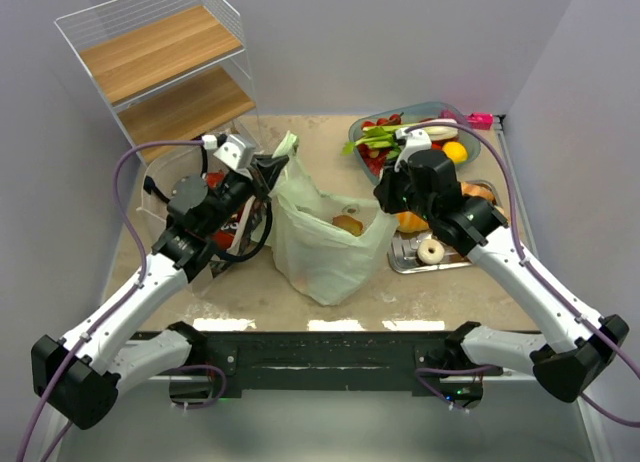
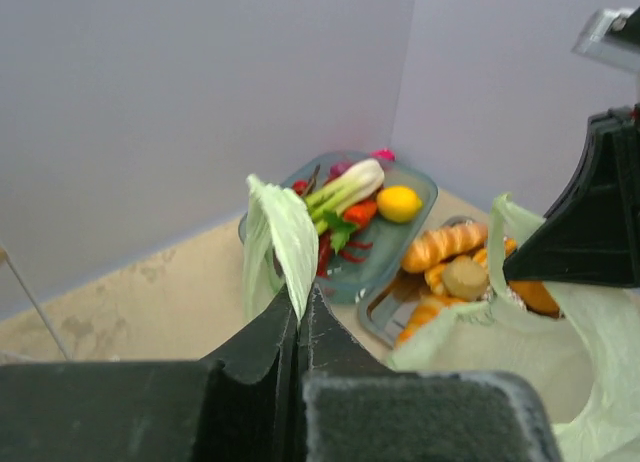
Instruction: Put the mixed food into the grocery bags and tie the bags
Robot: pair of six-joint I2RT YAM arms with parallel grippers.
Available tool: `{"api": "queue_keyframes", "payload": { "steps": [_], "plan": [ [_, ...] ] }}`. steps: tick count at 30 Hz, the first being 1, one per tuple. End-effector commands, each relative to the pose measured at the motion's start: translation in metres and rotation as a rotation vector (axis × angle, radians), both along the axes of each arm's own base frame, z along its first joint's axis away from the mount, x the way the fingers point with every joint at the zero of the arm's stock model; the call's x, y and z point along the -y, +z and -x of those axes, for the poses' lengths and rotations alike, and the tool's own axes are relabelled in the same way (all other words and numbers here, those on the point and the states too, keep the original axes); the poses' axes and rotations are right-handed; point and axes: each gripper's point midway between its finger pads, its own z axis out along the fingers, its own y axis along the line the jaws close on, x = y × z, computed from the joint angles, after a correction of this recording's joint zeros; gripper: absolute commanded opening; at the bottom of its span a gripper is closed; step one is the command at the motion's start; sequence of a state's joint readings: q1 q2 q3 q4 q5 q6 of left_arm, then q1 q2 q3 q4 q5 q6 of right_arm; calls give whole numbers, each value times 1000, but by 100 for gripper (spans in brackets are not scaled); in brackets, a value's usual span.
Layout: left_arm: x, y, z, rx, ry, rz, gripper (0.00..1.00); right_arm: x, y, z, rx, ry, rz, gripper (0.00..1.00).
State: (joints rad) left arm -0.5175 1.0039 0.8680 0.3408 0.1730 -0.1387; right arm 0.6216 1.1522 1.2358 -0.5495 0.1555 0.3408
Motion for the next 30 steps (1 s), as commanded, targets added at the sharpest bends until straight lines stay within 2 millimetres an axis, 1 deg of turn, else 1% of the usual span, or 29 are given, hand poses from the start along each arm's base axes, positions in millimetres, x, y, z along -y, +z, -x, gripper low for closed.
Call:
{"api": "queue_keyframes", "payload": {
  "steps": [1,2,3,4,5,6,8,9,10,11,12,13,14,15,16,17,18,19,20,21,22,23,24,25,27,28,29,30],
  "plan": [
    [-10,10,14,40,10,46,0,14,35,5,77,-44,-28,42],
    [-12,15,19,48,8,57,0,16,39,7,81,-43,-24,66],
    [-13,15,21,49,6,61,0,18,54,7,109,-48,-39,76],
    [-14,14,22,46,8,63,0,20,62,7,127,-56,-42,83],
    [-16,18,26,50,2,76,0,22,70,8,139,-55,-43,91],
    [-16,18,28,51,-2,79,0,22,89,9,174,-52,-67,94],
    [-15,23,34,56,-24,90,0,20,107,10,209,-38,-93,98],
    [-15,23,36,56,-29,90,3,18,123,11,241,-28,-118,99],
    [-16,26,39,59,-32,92,20,17,131,12,261,-14,-129,99],
    [-17,27,41,62,-38,89,30,8,140,11,279,18,-155,99],
    [-17,28,43,62,-37,86,41,4,151,11,301,37,-174,99],
    [-20,30,47,64,-33,85,63,-2,156,10,308,62,-186,99],
    [-20,30,48,72,-37,72,71,-15,164,8,316,113,-213,99],
    [-21,31,51,76,-42,63,78,-24,166,7,313,147,-227,99],
    [-21,32,54,69,-48,50,88,-31,168,3,309,159,-245,99],
    [-20,31,56,71,-63,32,92,-46,177,8,320,237,-284,99],
    [-18,25,57,48,-71,5,95,-59,172,2,305,266,-290,99],
    [-19,28,57,53,-71,-9,98,-69,172,2,305,294,-300,99],
    [-19,26,57,58,-78,-34,98,-77,178,0,324,318,-309,99],
    [-19,21,56,40,-79,-54,99,-87,169,-10,310,322,-287,99],
    [-18,19,54,37,-82,-67,100,-93,166,-14,313,327,-267,99],
    [-17,18,53,36,-90,-75,100,-94,169,-18,319,323,-263,99],
    [-16,17,53,32,-100,-78,100,-93,166,-26,319,295,-248,99],
    [-15,15,52,25,-108,-82,100,-97,157,-35,298,274,-227,99],
    [-9,14,54,19,-143,-81,100,-88,150,-44,272,221,-185,99],
    [-5,10,54,4,-167,-83,100,-84,146,-48,264,193,-168,99],
    [-2,9,54,-4,-181,-84,100,-80,139,-49,248,177,-162,99],
    [0,8,54,-8,-192,-82,100,-73,136,-53,240,161,-167,99]
  ]
}}
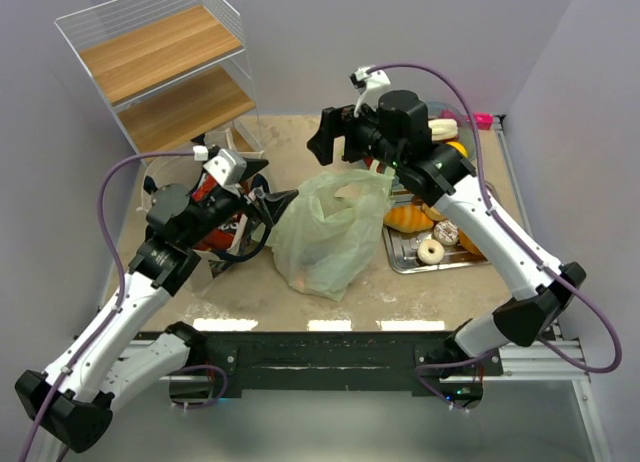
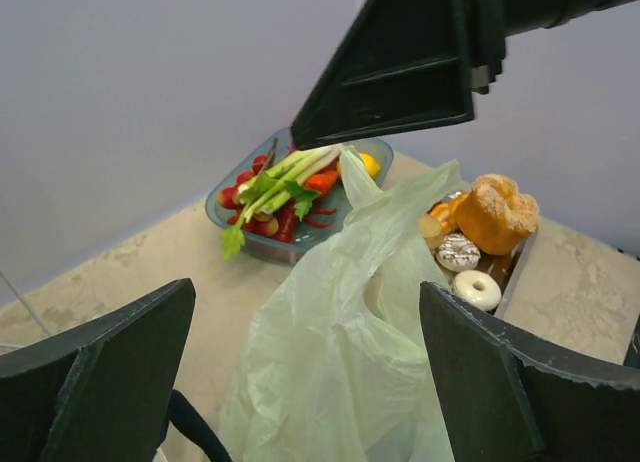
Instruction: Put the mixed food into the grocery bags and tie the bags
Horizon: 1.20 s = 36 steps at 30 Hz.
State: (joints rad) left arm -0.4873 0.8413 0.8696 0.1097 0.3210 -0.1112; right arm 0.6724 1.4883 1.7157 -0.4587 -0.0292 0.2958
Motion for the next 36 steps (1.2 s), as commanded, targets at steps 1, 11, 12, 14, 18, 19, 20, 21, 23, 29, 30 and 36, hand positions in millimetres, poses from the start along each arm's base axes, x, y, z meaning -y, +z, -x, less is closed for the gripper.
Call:
{"api": "queue_keyframes", "payload": {
  "steps": [1,11,12,14,18,19,20,21,23,29,30,36],
  "plan": [
    [14,8,7,10,-102,-8,100,34,33,-1,54,-86,-53,99],
    [44,17,4,15,-268,-29,100,103,-16,21,-123,-168,-159,99],
    [48,14,1,8,-286,-35,100,106,-20,24,-134,-166,-164,99],
    [52,17,-2,21,-298,-35,100,115,-28,29,-153,-166,-175,99],
    [58,13,-7,12,-318,-38,100,124,-39,35,-175,-130,-215,99],
    [58,13,-7,13,-321,-37,100,123,-43,34,-177,-112,-234,99],
    [59,12,-8,13,-325,-37,100,125,-44,34,-179,-100,-253,99],
    [60,11,-8,8,-330,-35,100,121,-43,39,-191,-62,-279,99],
    [60,10,-9,8,-330,-36,100,121,-49,40,-196,-40,-302,99],
    [60,5,-9,0,-328,-43,100,119,-56,47,-187,15,-329,99],
    [60,5,-8,0,-331,-43,100,120,-56,47,-180,13,-328,99],
    [62,3,-8,-3,-342,-43,100,115,-57,44,-134,70,-309,97]
  ]
}}
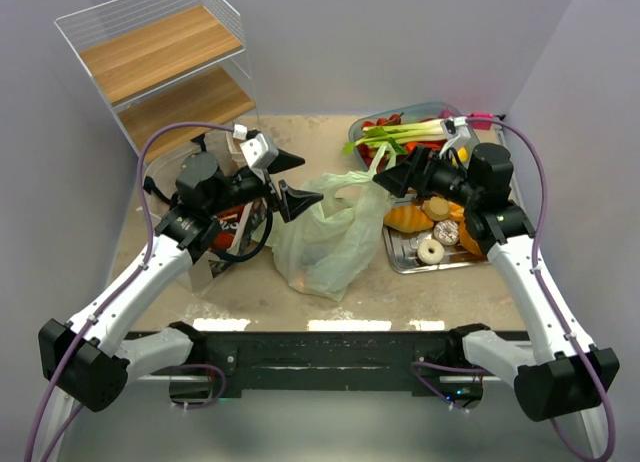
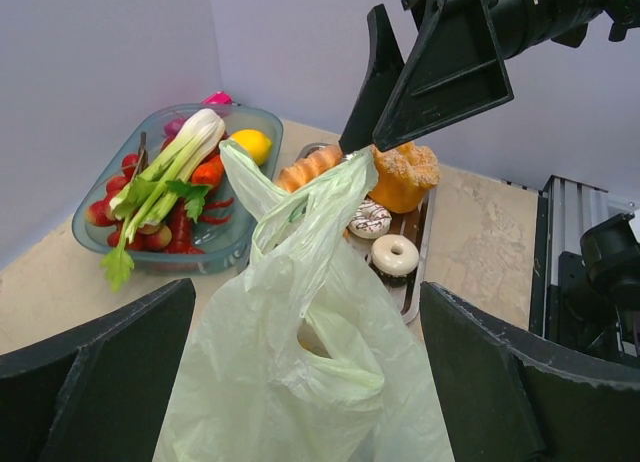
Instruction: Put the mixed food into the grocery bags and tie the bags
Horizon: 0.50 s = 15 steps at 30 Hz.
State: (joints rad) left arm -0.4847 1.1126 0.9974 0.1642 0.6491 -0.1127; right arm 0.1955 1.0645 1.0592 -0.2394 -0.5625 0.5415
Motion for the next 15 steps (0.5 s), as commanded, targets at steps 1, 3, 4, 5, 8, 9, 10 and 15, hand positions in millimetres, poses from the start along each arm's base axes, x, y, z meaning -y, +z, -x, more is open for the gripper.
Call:
{"api": "queue_keyframes", "payload": {
  "steps": [1,3,4,5,8,9,10,15],
  "plan": [
    [1,21,2,56,-19,34,100,-8,18,1,116,81,-26,96],
    [0,23,2,59,-17,37,100,-12,17,2,109,105,-31,94],
    [0,24,3,60,-19,38,100,-12,16,1,102,106,-30,94],
    [0,24,3,60,-19,39,100,-11,16,0,105,102,-20,94],
    [0,25,3,64,-19,38,100,-8,10,0,93,88,7,97],
    [1,25,4,61,-22,38,100,-8,5,0,80,85,11,98],
    [0,24,3,61,-22,37,100,-7,3,0,75,84,13,99],
    [2,23,3,59,-31,35,100,-5,-6,-2,58,70,26,99]
  ]
}}
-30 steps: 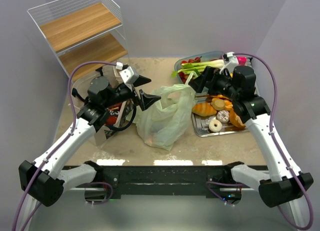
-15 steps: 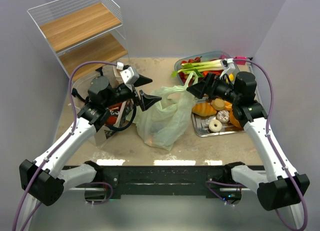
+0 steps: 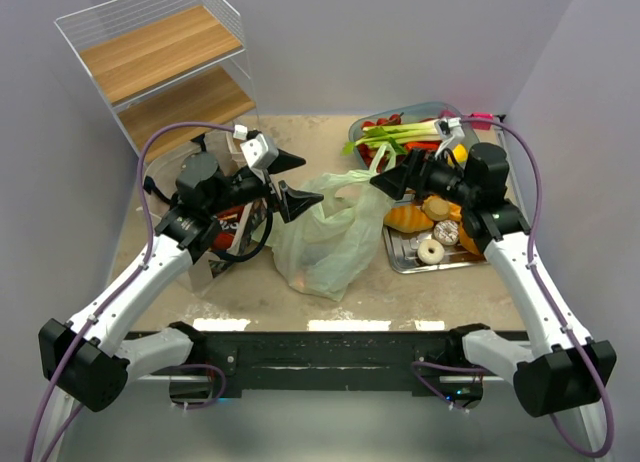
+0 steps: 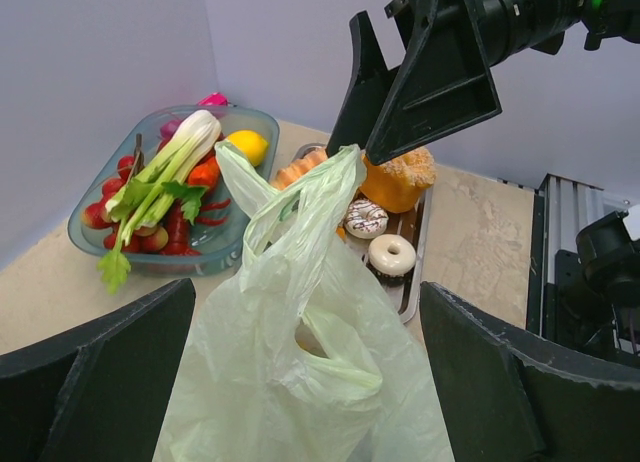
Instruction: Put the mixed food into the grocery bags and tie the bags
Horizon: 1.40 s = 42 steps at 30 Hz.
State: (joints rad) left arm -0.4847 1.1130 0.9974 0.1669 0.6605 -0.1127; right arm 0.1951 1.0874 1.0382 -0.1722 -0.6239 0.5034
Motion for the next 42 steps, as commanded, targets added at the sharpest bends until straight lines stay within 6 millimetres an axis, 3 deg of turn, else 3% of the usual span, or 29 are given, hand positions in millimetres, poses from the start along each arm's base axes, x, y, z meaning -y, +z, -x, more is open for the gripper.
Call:
{"api": "queue_keyframes", "payload": {
  "steps": [1,6,19,27,31,32,37,42],
  "plan": [
    [1,23,1,57,-20,35,100,3,-4,-1,16,0,26,99],
    [0,24,3,61,-21,35,100,4,-6,-4,14,-4,37,98],
    [0,24,6,68,-26,30,100,1,-2,-16,38,7,44,61],
    [1,25,8,79,-44,29,100,0,16,-20,108,28,68,50],
    [2,25,8,82,-49,30,100,-1,21,-22,154,49,98,25],
    [3,26,10,83,-64,31,100,0,23,-23,167,53,106,23],
    [16,35,10,90,-150,41,100,-10,47,-7,287,164,93,1],
    [28,49,5,130,-218,79,100,-23,61,15,336,292,61,0]
  ]
}}
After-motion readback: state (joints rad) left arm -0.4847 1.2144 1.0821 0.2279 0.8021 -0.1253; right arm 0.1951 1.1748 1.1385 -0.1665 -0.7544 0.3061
